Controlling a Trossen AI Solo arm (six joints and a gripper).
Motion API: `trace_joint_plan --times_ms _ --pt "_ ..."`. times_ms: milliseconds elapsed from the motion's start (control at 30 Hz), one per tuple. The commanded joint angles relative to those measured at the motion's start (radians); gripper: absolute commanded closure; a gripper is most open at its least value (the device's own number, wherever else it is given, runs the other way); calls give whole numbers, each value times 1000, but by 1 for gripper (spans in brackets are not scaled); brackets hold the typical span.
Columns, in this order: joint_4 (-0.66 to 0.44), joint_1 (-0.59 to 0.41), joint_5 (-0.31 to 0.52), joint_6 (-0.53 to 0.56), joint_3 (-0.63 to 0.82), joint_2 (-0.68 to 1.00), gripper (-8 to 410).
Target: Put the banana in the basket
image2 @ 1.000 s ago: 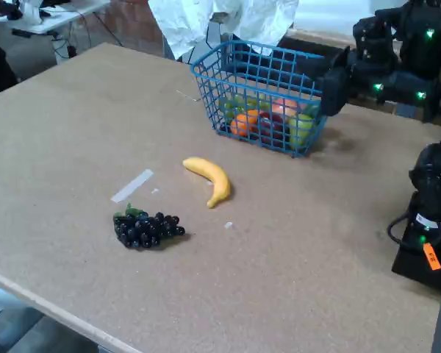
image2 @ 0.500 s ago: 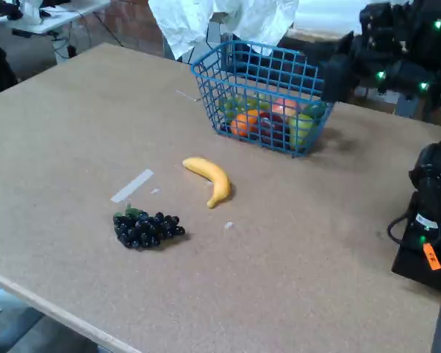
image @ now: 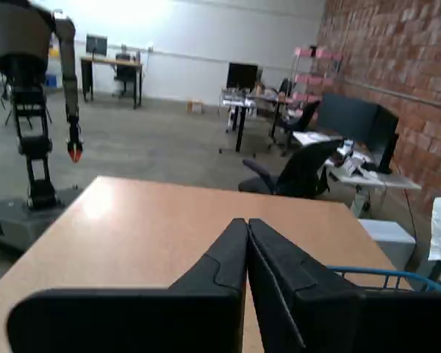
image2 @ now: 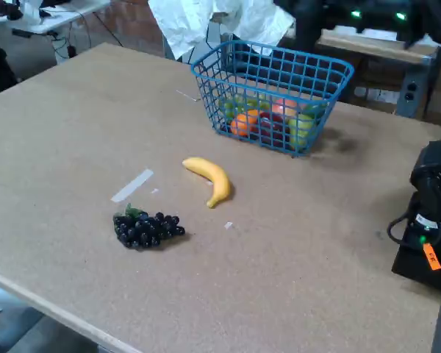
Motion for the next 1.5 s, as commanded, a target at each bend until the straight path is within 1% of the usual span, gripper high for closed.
trace_joint_plan --times_ms 0,100,200,267,400,500,600,700,833,967,1067,1233,1467 --pt "-2 0 -2 -42 76 146 402" --pt "-18 0 -2 -71 122 251 402" --pt "-26 0 -2 -74 160 355 402" --pt "-25 0 -2 -93 178 417 402" --pt "-21 0 -2 -95 201 520 400" --pt "-15 0 -2 -95 207 583 386" --pt "-14 0 -3 -95 206 631 356" --pt "-14 0 -6 -77 206 661 315" --pt "-15 0 -19 -5 205 672 256" --pt "-23 1 -19 20 205 666 216" --pt "-31 1 -19 57 205 666 205" --pt "-76 2 -19 98 201 667 205" --pt "-162 4 -19 89 197 667 204"
